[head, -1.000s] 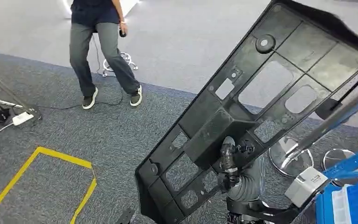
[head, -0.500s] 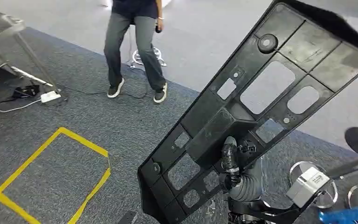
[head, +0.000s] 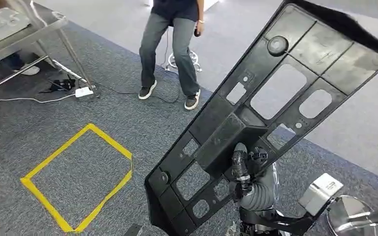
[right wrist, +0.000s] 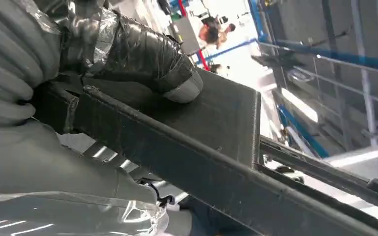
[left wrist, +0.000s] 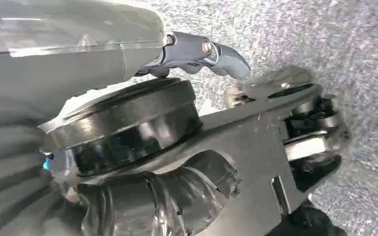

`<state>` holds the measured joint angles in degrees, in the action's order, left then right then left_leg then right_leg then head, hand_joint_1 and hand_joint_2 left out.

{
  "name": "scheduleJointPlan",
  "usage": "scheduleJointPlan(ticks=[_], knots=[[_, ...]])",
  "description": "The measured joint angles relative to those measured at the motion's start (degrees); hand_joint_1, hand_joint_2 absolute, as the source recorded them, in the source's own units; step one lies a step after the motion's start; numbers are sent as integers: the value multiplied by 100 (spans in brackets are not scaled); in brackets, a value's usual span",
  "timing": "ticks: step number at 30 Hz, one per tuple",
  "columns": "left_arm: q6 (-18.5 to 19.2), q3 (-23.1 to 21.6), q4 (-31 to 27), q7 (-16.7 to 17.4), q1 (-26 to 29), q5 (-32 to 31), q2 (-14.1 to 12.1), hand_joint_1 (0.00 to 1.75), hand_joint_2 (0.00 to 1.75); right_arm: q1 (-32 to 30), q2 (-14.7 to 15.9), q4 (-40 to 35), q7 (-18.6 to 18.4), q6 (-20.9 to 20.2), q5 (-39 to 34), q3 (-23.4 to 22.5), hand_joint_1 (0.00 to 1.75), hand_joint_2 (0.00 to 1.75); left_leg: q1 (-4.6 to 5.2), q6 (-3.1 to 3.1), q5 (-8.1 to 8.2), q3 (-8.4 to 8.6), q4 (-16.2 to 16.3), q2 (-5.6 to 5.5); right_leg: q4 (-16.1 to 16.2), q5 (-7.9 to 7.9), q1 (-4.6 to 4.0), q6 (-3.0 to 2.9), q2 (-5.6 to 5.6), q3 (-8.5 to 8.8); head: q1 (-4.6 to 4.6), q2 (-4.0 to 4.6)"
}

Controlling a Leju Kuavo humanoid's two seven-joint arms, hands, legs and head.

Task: Take the parts from the cabinet and place them on the table.

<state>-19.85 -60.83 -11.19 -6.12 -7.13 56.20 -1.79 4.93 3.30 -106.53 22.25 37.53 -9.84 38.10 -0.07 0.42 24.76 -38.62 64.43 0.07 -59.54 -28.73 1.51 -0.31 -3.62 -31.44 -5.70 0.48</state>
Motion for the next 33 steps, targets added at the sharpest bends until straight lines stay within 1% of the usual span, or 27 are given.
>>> scheduleJointPlan(ticks=[1, 2, 3, 6, 7, 8, 9, 11, 12, 13, 14, 15, 16, 17, 18, 20, 21, 22, 23, 24, 26, 27, 28, 29, 31, 32, 33], knots=[[-4, -2, 0, 20, 14, -2, -11, 0, 175, 2, 0, 0, 0, -2, 0, 0, 175, 175, 12, -25, -92, 195, -447, 156, 1, -28, 0, 22, -56, 39, 0, 0], [-4, -2, 0, 37, 17, 0, -15, 0, 175, 3, 0, 0, 0, -2, -4, 0, 175, 175, 110, -59, 23, 251, -505, 311, 19, -44, -40, 53, -87, 44, 0, 0], [-4, -2, 0, 37, 16, 0, -22, 0, 175, 6, 0, 0, 0, -2, -11, 0, 175, 175, 113, -141, 4, 264, -533, 247, 22, -56, -46, 95, -131, 43, 0, 0], [-4, -2, 0, 31, 20, -2, -22, 0, 175, 18, -2, -2, -2, -4, -22, 0, 175, 175, 109, -233, 11, 268, -588, 57, 84, -96, -76, 191, -306, 127, 13, 0], [-4, -2, 0, 24, 38, -2, -13, 0, 175, 38, 2, 2, -4, -4, -31, 0, 175, 175, 57, -274, -17, 335, -645, 17, 12, -152, -32, 235, -99, 120, 15, 0], [-2, -2, 0, 24, 30, 0, -11, 0, 175, 41, 2, 0, -4, -4, -31, 0, 175, 175, 53, -313, -12, 360, -659, -29, -182, -273, -41, 230, 144, 39, 33, 0], [-2, -2, 0, 24, 17, 0, -6, 0, 175, 40, 2, 0, 0, -4, -31, 0, 175, 175, 57, -362, -6, 362, -657, -58, -593, -480, -51, 206, 267, -178, 61, 0], [7, -2, 0, 26, 16, 0, 4, 0, 175, 11, 15, 18, -7, -4, -39, 0, 175, 175, 71, -394, 12, 362, -652, -179, -1516, -802, -59, 198, 343, -716, 72, 0], [9, -2, 0, 26, 20, 0, 9, 0, 175, 1, 17, 24, -7, -4, -42, 0, 175, 175, 76, -396, 16, 363, -642, -249, -1707, -785, -58, 198, 348, -866, 72, 0], [9, -2, 0, 26, 20, 0, 11, 0, 175, 2, 20, 33, -7, -4, -46, 0, 175, 175, 74, -395, 28, 371, -629, -319, -1633, -638, -56, 198, 350, -885, 74, 0], [11, -2, 0, 26, 20, 0, 13, 0, 175, 2, 24, 37, -7, -4, -48, 0, 175, 175, 67, -384, 43, 379, -606, -394, -1338, -387, -50, 197, 358, -793, 76, 0], [13, -2, 0, 26, 20, 0, 15, 0, 175, 4, 24, 39, -7, -4, -48, 0, 175, 175, 59, -367, 67, 389, -573, -476, -854, -78, -39, 192, 394, -599, 77, 0], [13, -2, -2, 26, 20, 0, 24, 0, 175, 5, 24, 42, -7, -4, -48, 0, 175, 175, 52, -346, 102, 390, -529, -546, -341, 192, -24, 187, 522, -388, 77, 0], [11, -2, -2, 26, 21, 0, 28, 0, 175, 7, 28, 50, -7, -4, -50, 0, 175, 175, 66, -308, 131, 357, -484, -599, -158, 106, 1, 176, 833, -323, 85, 0], [13, -2, -2, 26, 2, 0, 28, 0, 175, 2, 28, 46, -7, -4, -50, 0, 175, 175, 63, -276, 145, 306, -443, -676, -110, 104, 10, 180, 822, -282, 70, 0], [11, -2, 0, 26, 19, -2, 28, 0, 175, 2, 37, 48, -11, -4, -52, 0, 175, 175, 28, -205, 109, 287, -489, -763, -106, 114, -41, 130, 724, -283, 85, 0], [11, -2, 0, 26, 26, -2, 26, 0, 175, 12, 37, 46, -11, -4, -52, 0, 175, 175, 31, -166, 97, 285, -501, -823, -71, 134, -17, 94, 660, -261, 77, 0], [9, -2, 0, 29, 26, -2, 22, 0, 175, 23, 37, 46, -11, -4, -52, 0, 175, 175, 26, -152, 128, 266, -459, -647, -7, 159, 23, 48, 570, -205, 83, 0], [-7, -4, 0, 46, 25, -2, 24, 0, 175, 21, 37, 46, -11, -4, -52, 0, 175, 175, 63, -109, 217, 209, -301, -357, 22, 143, 17, 22, 515, -155, 39, 0], [-4, -4, 0, 44, 22, -2, 13, 0, 175, 25, 37, 44, -7, -4, -48, 0, 175, 175, 50, -71, 396, 30, 56, -215, 24, 132, 12, 1, 441, -127, 17, 0], [-7, -4, 0, 44, 7, -5, 11, 0, 175, 16, 37, 52, -11, -4, -48, 0, 175, 175, 33, -21, 703, -416, 871, -121, 24, 101, 5, -19, 282, -102, 18, 0], [-7, -4, 0, 42, 3, -5, 9, 0, 175, 13, 37, 59, -11, -4, -48, 0, 175, 175, 22, -5, 745, -577, 1134, -114, 23, 83, 6, -19, 203, -95, 17, 0], [-9, -4, 0, 42, 3, -5, 9, 0, 175, 14, 37, 59, -13, -4, -48, 0, 175, 175, 10, 6, 643, -587, 1112, -107, 23, 66, 8, -15, 128, -78, 15, 0], [-9, -4, 0, 42, 7, -5, 2, 0, 175, 15, 37, 59, -13, -4, -48, 0, 175, 175, 0, 8, 439, -450, 826, -91, 23, 46, 9, -8, 64, -53, 17, 0], [-13, -7, 0, 53, 28, -5, -17, 0, 175, 20, 37, 59, -24, -4, -48, 0, 175, 175, -5, -8, -22, 41, -113, 61, 23, -2, 13, 23, -38, 15, 18, 0], [-13, -7, 0, 59, 46, -2, -20, 0, 175, 23, 37, 59, -28, -4, -48, 0, 175, 175, 21, -19, -14, 190, -453, 301, 27, -25, -4, 59, -74, 39, 17, 0], [-13, -7, 0, 59, 46, -2, -28, 0, 175, 24, 37, 59, -35, -4, -46, 0, 175, 175, 96, -84, 29, 239, -512, 336, 16, -52, -49, 103, -109, 31, 7, 0]])
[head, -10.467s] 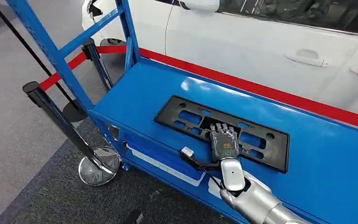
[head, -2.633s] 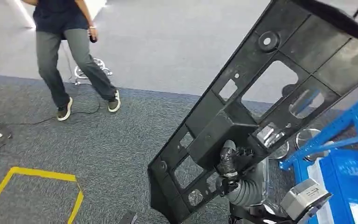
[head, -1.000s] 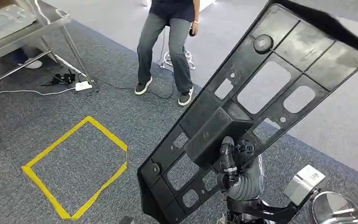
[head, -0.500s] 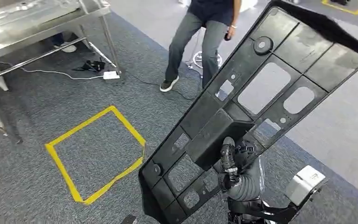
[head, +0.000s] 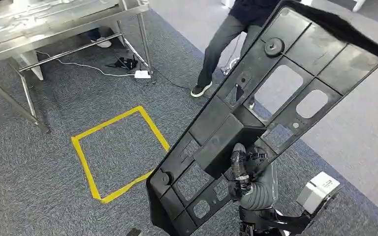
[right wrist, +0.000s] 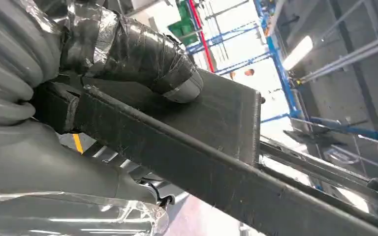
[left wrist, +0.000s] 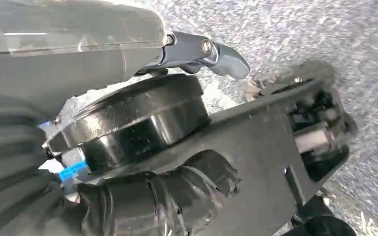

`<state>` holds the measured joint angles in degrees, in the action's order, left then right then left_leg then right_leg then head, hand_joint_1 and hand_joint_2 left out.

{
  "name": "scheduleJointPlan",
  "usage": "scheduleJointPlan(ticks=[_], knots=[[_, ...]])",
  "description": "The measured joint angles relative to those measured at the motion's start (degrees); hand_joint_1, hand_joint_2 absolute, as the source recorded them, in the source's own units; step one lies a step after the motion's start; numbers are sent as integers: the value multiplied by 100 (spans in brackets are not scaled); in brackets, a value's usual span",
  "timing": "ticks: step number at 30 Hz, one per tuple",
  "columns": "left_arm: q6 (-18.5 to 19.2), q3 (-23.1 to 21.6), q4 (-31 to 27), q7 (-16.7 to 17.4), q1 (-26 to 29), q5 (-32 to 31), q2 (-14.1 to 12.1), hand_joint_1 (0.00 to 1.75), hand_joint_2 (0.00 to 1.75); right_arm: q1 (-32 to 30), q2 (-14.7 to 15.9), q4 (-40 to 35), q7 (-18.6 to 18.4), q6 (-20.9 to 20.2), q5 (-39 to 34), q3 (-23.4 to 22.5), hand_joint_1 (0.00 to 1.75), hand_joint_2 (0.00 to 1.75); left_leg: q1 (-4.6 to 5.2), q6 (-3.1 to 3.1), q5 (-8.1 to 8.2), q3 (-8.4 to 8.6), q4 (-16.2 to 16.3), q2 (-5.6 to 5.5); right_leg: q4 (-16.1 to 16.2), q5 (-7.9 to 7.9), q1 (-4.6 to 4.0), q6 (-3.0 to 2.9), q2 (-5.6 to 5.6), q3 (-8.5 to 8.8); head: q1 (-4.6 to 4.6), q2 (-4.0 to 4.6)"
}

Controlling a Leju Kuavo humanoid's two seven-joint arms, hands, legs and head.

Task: Take the parts from the cabinet and place them on the table.

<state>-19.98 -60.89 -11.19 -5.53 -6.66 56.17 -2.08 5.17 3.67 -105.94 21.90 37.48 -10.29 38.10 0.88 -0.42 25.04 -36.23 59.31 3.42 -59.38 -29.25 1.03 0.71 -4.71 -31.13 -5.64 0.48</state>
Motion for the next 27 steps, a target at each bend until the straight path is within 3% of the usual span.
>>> scheduleJointPlan(ticks=[1, 3, 4, 5, 6, 7, 9, 10, 11, 13, 14, 15, 16, 18, 19, 20, 21, 22, 24, 25, 26, 27], knots=[[0, 0, 0, 0, -6, -2, 2, 0, 175, 4, 0, 0, -11, 2, 2, 0, 175, 175, -8, -69, -8, -25, 7, -90, 23, -4, -2, 25, -57, 5, 29, 0], [9, 0, 0, -2, 8, 2, 4, 0, 175, 9, 0, 0, -57, 2, 11, 0, 175, 175, 6, -120, 9, -40, -1, -211, 69, -27, -14, 79, -166, 61, 29, 0], [18, 0, 0, -4, 4, 2, 2, 0, 175, 20, 0, -2, -66, 4, 20, 0, 175, 175, -32, -166, -18, 13, -56, -284, 52, -72, 1, 126, -180, 73, 24, 0], [22, 0, 0, -11, 11, 2, 9, 0, 175, 32, 2, 4, -77, 4, 24, 0, 175, 175, -43, -192, -21, 58, -84, -331, -56, -141, 19, 151, 53, 63, 51, 0], [26, 0, 0, -11, 0, 4, 11, 0, 175, 37, 2, 7, -76, 7, 44, 0, 175, 175, -43, -238, -21, 78, -91, -365, -332, -305, 19, 145, 274, -72, 66, 0], [26, 0, 0, -9, -12, 4, 13, 0, 175, 36, 2, 9, -81, 18, 74, 0, 175, 175, -41, -280, -10, 82, -92, -414, -830, -525, 6, 130, 389, -337, 79, 0], [33, 0, 0, -7, -14, 4, 22, 0, 175, 29, 13, 44, -114, 59, 125, 2, 175, 175, -21, -302, 6, 84, -85, -548, -1624, -745, -18, 116, 445, -833, 85, 0], [35, 0, 0, -7, -12, 4, 26, 0, 175, 29, 13, 59, -138, 70, 140, 2, 175, 175, -10, -307, 10, 86, -78, -621, -1702, -667, -26, 104, 452, -939, 85, 0], [37, 0, 0, -7, -12, 4, 33, 0, 175, 32, 15, 72, -164, 74, 159, 0, 175, 175, -7, -304, 19, 94, -65, -702, -1514, -455, -38, 84, 460, -908, 88, 0], [39, 0, 0, -7, -14, 4, 41, 0, 175, 35, 15, 77, -173, 81, 214, 2, 175, 175, -6, -293, 44, 129, -47, -870, -583, 126, -48, 24, 562, -541, 90, 0], [42, 0, -2, -7, -14, 4, 52, 0, 175, 42, 15, 79, -173, 83, 238, 2, 175, 175, -11, -279, 57, 137, -39, -934, -165, 285, -47, -8, 762, -375, 92, 0], [41, 0, -2, -7, -26, 4, 57, 0, 175, 45, 15, 79, -175, 83, 249, 2, 175, 175, 28, -248, 75, 110, -3, -988, -33, 206, -33, -14, 927, -324, 81, 0], [42, 0, -2, -11, -32, 4, 57, 0, 175, 53, 15, 79, -179, 83, 258, 2, 175, 175, 0, -226, 67, 102, -16, -1025, -32, 221, -42, -11, 850, -311, 85, 0], [44, 0, -2, -55, -7, 4, 57, 0, 175, 66, 15, 79, -184, 76, 277, 2, 175, 175, -37, -151, 55, 87, -53, -1139, -28, 214, -76, -62, 758, -268, 98, 0], [44, 0, 0, -72, -5, 4, 50, 0, 175, 71, 13, 79, -184, 63, 295, 2, 175, 175, 5, -116, 60, 65, -61, -1199, 47, 244, -25, -99, 695, -221, 94, 0], [42, 0, -2, -94, 2, 2, 52, 0, 175, 77, 13, 79, -188, 55, 304, 4, 175, 175, 5, -106, 109, 89, 27, -997, 107, 258, -11, -119, 607, -148, 90, 0], [42, 0, -2, -100, 3, 2, 52, 0, 175, 76, 13, 79, -194, 55, 312, 4, 175, 175, 16, -67, 250, -11, 257, -738, 139, 247, -12, -149, 555, -110, 24, 0], [41, 0, -2, -109, -3, 2, 41, 0, 175, 79, 13, 79, -194, 57, 315, 13, 175, 175, 2, -34, 439, -210, 640, -585, 139, 236, -17, -167, 476, -92, 22, 0], [42, -2, 0, -138, -15, 0, 39, 0, 175, 67, 15, 85, -214, 57, 323, 20, 175, 175, -37, 27, 748, -663, 1466, -468, 134, 196, -26, -182, 311, -69, 24, 0], [42, -2, -2, -164, -19, 2, 35, 0, 175, 67, 15, 85, -219, 55, 326, 24, 175, 175, -57, 51, 737, -765, 1617, -455, 133, 177, -25, -181, 234, -59, 20, 0], [41, -2, 0, -175, -16, 2, 30, 0, 175, 69, 13, 85, -223, 55, 328, 28, 175, 175, -78, 74, 587, -712, 1481, -445, 132, 154, -21, -169, 161, -36, 20, 0], [42, -2, 0, -184, -8, 4, 20, 0, 175, 70, 15, 85, -229, 50, 328, 28, 175, 175, -99, 90, 367, -545, 1136, -419, 131, 129, -17, -155, 102, -7, 22, 0]])
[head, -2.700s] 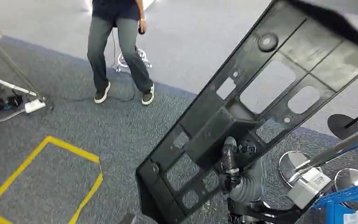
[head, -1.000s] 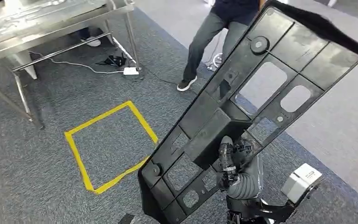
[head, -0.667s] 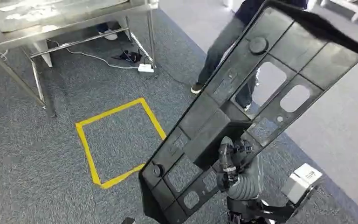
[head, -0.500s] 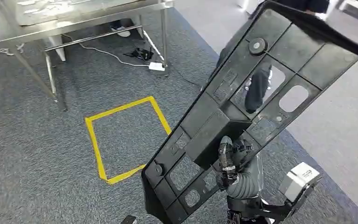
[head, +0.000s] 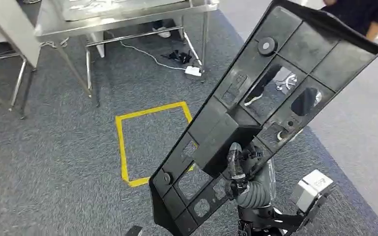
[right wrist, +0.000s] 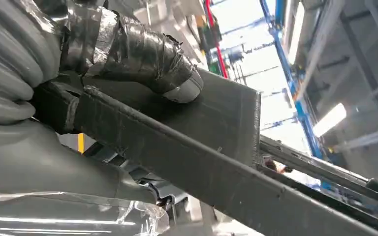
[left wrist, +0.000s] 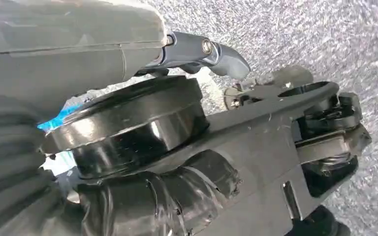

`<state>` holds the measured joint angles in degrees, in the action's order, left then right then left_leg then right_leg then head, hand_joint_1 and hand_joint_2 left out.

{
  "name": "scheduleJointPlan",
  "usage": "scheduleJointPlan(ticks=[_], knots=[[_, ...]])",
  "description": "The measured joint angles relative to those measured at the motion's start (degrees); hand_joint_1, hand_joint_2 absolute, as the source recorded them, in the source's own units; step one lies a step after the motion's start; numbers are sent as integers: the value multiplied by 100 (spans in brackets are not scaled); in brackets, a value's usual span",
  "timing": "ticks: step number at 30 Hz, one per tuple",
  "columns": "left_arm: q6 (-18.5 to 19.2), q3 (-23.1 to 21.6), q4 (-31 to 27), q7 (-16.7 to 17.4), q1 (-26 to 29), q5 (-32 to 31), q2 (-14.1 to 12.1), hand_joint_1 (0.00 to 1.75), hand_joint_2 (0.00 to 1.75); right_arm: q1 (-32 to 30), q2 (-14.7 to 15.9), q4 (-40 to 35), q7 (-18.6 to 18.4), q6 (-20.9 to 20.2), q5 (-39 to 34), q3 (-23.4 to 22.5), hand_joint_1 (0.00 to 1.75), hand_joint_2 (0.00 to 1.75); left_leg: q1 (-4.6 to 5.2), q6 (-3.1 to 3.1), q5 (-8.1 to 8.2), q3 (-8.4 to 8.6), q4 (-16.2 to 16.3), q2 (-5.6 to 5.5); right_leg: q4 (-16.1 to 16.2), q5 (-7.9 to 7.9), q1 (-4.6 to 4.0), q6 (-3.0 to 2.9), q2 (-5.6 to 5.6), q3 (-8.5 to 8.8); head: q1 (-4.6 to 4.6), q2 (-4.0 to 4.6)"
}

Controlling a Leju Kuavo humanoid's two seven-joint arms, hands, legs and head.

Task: Take the parts from the cabinet and place them on the table.

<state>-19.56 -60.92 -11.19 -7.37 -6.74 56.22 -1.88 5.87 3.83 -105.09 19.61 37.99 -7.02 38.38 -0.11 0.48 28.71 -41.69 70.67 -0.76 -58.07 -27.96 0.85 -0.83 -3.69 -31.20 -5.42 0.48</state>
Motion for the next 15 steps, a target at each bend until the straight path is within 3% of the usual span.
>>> scheduleJointPlan(ticks=[1, 2, 3, 4, 7, 8, 9, 10, 12, 13, 14, 15], knots=[[0, 0, 0, -2, 16, 2, -11, 0, 175, 2, 0, 0, -22, 0, 2, 0, 175, 175, -13, 8, -251, 244, -483, 66, -2, -30, 7, 18, -55, 39, -2, 0], [0, 0, 0, -2, 41, 2, -18, 0, 175, 5, -2, 0, -37, -2, 4, 0, 175, 175, -14, 10, -465, 515, -1016, 285, -11, -68, 8, 51, -106, 84, -2, 0], [-2, 0, 0, 0, 51, 4, -18, 0, 175, 4, 0, -2, -37, -4, 9, 0, 175, 175, 83, -13, -341, 618, -1144, 500, -20, -106, -46, 100, -146, 83, -13, 0], [-2, 0, 0, 0, 46, 2, -29, 0, 175, 13, -2, -2, -44, -11, 9, 0, 175, 175, 61, -121, -364, 591, -1183, 389, -36, -130, -47, 131, -190, 84, -13, 0], [2, 0, 0, 0, 48, -2, -29, 0, 175, 20, -2, -2, -44, -39, 13, 0, 175, 175, 92, -223, -343, 587, -1193, 190, 0, -179, -49, 213, -366, 150, -15, 0], [4, 0, 0, 0, 53, -4, -24, 0, 175, 39, 0, -2, -46, -46, 13, 0, 175, 175, 51, -271, -359, 638, -1238, 136, -49, -237, -5, 268, -212, 140, -11, 0], [9, 0, 0, 6, 39, -2, -24, 0, 175, 40, 0, -2, -44, -50, 17, 0, 175, 175, 52, -307, -349, 663, -1243, 85, -296, -377, -5, 270, 114, 60, 7, 0], [9, 0, 0, 17, 22, -2, -22, 0, 175, 43, 0, -2, -42, -52, 17, 0, 175, 175, 52, -343, -341, 666, -1243, 33, -695, -570, -16, 263, 253, -151, 37, 0], [9, 0, 0, 39, 8, -2, -7, 0, 175, 26, 2, 13, -50, -55, 17, 0, 175, 175, 67, -367, -328, 664, -1235, -78, -1592, -888, -26, 260, 337, -670, 55, 0], [9, 0, 0, 57, 5, -4, -7, 0, 175, 17, 2, 24, -50, -52, 9, 0, 175, 175, 76, -389, -314, 668, -1227, -105, -1840, -883, -31, 255, 347, -854, 52, 0], [13, 0, 0, 61, 6, -4, -7, 0, 175, 17, 2, 33, -35, -50, -18, 0, 175, 175, 76, -391, -301, 682, -1216, -173, -1785, -729, -33, 244, 352, -894, 63, 0], [22, 0, -2, 59, 6, -2, -2, 0, 175, 17, 2, 33, -2, -52, -78, 0, 175, 175, 76, -389, -282, 701, -1201, -218, -1480, -468, -33, 226, 357, -808, 63, 0]])
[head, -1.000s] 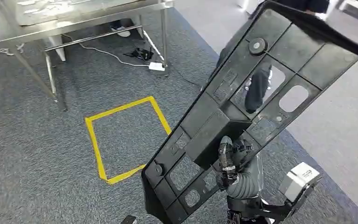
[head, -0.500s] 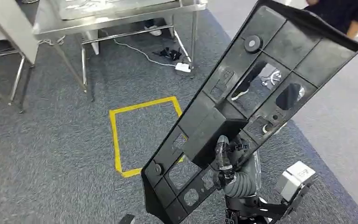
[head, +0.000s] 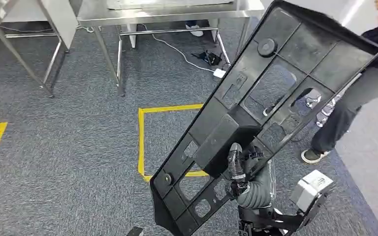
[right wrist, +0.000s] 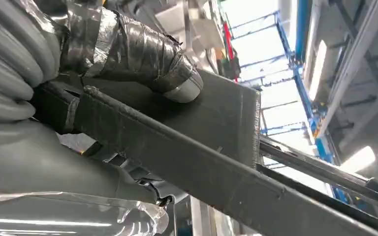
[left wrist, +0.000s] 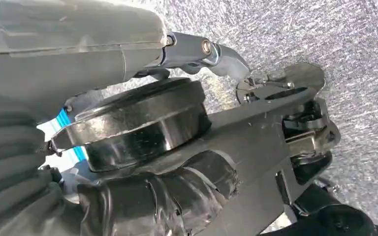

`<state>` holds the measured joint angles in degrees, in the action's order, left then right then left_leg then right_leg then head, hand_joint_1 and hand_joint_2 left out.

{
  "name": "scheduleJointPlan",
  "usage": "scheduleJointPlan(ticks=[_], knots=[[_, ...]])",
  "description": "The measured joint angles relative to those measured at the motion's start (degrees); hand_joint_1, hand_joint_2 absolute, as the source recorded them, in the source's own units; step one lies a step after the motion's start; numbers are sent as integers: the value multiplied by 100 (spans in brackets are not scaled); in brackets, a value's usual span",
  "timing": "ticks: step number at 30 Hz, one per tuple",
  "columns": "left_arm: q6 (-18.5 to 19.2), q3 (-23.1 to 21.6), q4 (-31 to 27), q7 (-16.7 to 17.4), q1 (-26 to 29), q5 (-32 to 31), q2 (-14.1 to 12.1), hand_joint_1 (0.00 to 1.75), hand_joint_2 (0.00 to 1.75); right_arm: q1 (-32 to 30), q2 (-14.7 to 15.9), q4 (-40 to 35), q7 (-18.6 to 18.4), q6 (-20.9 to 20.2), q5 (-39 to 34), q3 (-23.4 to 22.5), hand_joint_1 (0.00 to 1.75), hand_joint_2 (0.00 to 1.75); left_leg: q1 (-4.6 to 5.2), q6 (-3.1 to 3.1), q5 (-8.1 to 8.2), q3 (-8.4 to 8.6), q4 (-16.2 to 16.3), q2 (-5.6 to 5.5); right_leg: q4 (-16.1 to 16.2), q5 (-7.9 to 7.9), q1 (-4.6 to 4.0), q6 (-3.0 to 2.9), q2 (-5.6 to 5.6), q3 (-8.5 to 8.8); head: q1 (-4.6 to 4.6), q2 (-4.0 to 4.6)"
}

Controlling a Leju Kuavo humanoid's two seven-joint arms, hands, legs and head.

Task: Take the parts from the cabinet and place them on the table.

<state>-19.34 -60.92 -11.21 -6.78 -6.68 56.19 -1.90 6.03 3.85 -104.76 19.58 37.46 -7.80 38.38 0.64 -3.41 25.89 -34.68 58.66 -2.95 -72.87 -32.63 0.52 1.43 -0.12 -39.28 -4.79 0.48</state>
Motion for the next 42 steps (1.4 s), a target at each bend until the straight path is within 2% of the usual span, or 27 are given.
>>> scheduleJointPlan(ticks=[1, 2, 3, 7, 8, 9, 12, 13, 14, 15, 17, 19, 20, 22, 24, 25, 27, 28, 29, 31, 33, 35, 36, 37, 39, 40, 42], knots=[[5, 0, 2, -4, -1, 2, 2, 0, 175, 0, 0, 0, 31, -7, -58, 0, 175, 175, -1, 3, 10, 14, 4, -26, 238, 161, 1, -12, 4, 88, 4, 0], [26, 0, 0, -28, 0, 18, 9, 0, 175, 0, 0, 0, 127, -37, -233, 0, 175, 175, -2, 23, 43, 52, 16, -71, 997, 585, 1, -52, 35, 390, 4, 0], [35, 0, 0, -37, 0, 24, 20, 0, 175, -5, 0, 0, 182, -50, -324, 0, 175, 175, 7, 42, 56, 45, 24, -85, 1220, 571, -5, -77, 126, 471, 11, 0], [37, 0, 2, -105, 8, 39, 20, 0, 175, -21, -2, -2, 282, -89, -497, 0, 175, 175, 0, 163, 68, 24, -13, -136, 1364, 562, -28, -146, 125, 531, 7, 2], [35, 0, 2, -111, 4, 39, 13, 0, 175, -21, -7, -4, 289, -96, -510, 0, 175, 175, 16, 194, 104, 5, 15, -102, 1443, 587, 38, -183, 100, 597, -4, 0], [35, 0, 2, -111, 7, 37, 13, 0, 175, -24, -7, -4, 293, -101, -527, 0, 175, 175, 26, 233, 179, -28, 174, 51, 1482, 575, 24, -203, 91, 659, 0, 0], [31, 0, 2, -116, -18, 33, 5, 0, 175, -37, -7, 2, 330, -107, -556, 0, 175, 175, -7, 325, 682, -648, 1366, 168, 1482, 512, 10, -258, -10, 740, -24, 0], [31, 0, 2, -118, -27, 35, 0, 0, 175, -46, -7, 7, 341, -107, -562, 0, 175, 175, -15, 346, 733, -810, 1649, 174, 1480, 485, 9, -257, -35, 761, -24, 0], [31, 0, 2, -125, -28, 33, 0, 0, 175, -49, -7, 9, 354, -107, -564, 0, 175, 175, -27, 357, 661, -857, 1690, 181, 1479, 461, 10, -252, -50, 789, -24, 0], [31, 0, 2, -127, -26, 31, -2, 0, 175, -49, -7, 9, 367, -107, -575, 0, 175, 175, -41, 363, 459, -762, 1452, 187, 1479, 433, 11, -242, -57, 829, -26, 0], [31, 0, 2, -125, -10, 31, -11, 0, 175, -48, -7, 7, 374, -107, -580, 0, 175, 175, -79, 368, -93, -285, 462, 222, 1478, 358, 21, -205, -61, 938, -26, 0], [31, 0, 2, -120, 8, 33, -11, 0, 175, -42, -7, 7, 380, -109, -591, 0, 175, 175, -32, 343, -21, -27, 48, 278, 1461, 282, -15, -126, -65, 942, -26, 2], [31, 0, 2, -120, 7, 33, -11, 0, 175, -41, -7, 7, 380, -109, -597, 0, 175, 175, -27, 236, 13, -44, 52, 253, 1484, 280, 0, -93, -66, 934, -28, 0], [31, 0, 2, -125, 13, 33, -13, 0, 175, -45, -7, 11, 381, -111, -634, 0, 175, 175, -11, 153, 52, -45, 10, 230, 1454, 292, -3, -49, -72, 995, -18, 0], [31, 0, 2, -125, 14, 33, -9, 0, 175, -41, -7, 9, 380, -114, -645, 0, 175, 175, -28, 71, 69, 88, -49, 205, 1270, 209, 20, -3, -60, 939, -15, 0], [31, 0, 2, -125, 12, 33, -11, 0, 175, -34, -7, 9, 387, -122, -645, 0, 175, 175, -28, 36, 92, 133, -56, 204, 933, 117, 11, 3, -42, 754, 22, 0], [31, 0, 2, -125, 16, 33, -9, 0, 175, -45, -4, 11, 387, -127, -650, 0, 175, 175, -13, -15, 152, 187, -55, 202, 52, -171, 1, 20, -22, 176, 31, 0], [31, 0, 2, -125, 18, 33, -9, 0, 175, -63, -2, 13, 387, -129, -656, 0, 175, 175, -2, -26, 189, 222, -54, 193, -266, -278, 1, 24, -21, -88, 33, 0], [31, 0, 2, -125, 21, 33, -9, 0, 175, -70, -4, 18, 387, -129, -658, 0, 175, 175, 7, -27, 229, 274, -54, 175, -343, -256, -1, 13, -18, -239, 33, 0], [33, 0, 2, -125, 22, 33, -6, 0, 175, -69, -4, 20, 387, -127, -658, 0, 175, 175, 17, -21, 328, 413, -54, 145, 152, 157, -9, -33, -7, -177, 35, 0], [35, 0, 2, -125, 25, 33, 7, 0, 175, -69, -4, 20, 387, -129, -658, 0, 175, 175, 18, 3, 449, 551, -68, 131, 1134, 895, -61, -123, 8, 133, 37, 0], [39, 0, 2, -125, 10, 39, 22, 0, 175, -66, -4, 26, 387, -133, -672, 0, 175, 175, 36, 76, 528, 584, -63, 102, 1286, 704, -104, -158, 37, 149, 55, 0], [39, 0, 2, -122, 6, 39, 22, 0, 175, -68, -4, 24, 387, -133, -674, 0, 175, 175, 36, 103, 549, 605, -88, 110, 1330, 811, -105, -178, 32, 215, 50, 0], [39, 0, 2, -125, 14, 39, 20, 0, 175, -69, -4, 24, 387, -133, -676, 0, 175, 175, 36, 121, 503, 658, -24, 119, 1372, 797, -89, -200, 28, 228, 44, 0], [39, 0, 2, -125, 3, 39, 11, 0, 175, -68, -13, 24, 389, -136, -676, 0, 175, 175, 33, 175, 595, 663, 60, 149, 1438, 789, -51, -249, 26, 422, 44, 0], [39, 0, 2, -125, -4, 39, 11, 0, 175, -62, -13, 24, 389, -136, -676, 0, 175, 175, 32, 211, 588, 517, 356, 172, 1460, 751, -44, -273, 10, 486, 18, 0], [39, 0, 2, -125, -13, 37, 11, 0, 175, -54, -15, 24, 394, -136, -678, 0, 175, 175, -7, 286, 813, -36, 1166, 179, 1466, 677, -38, -308, -10, 561, 13, 0]])
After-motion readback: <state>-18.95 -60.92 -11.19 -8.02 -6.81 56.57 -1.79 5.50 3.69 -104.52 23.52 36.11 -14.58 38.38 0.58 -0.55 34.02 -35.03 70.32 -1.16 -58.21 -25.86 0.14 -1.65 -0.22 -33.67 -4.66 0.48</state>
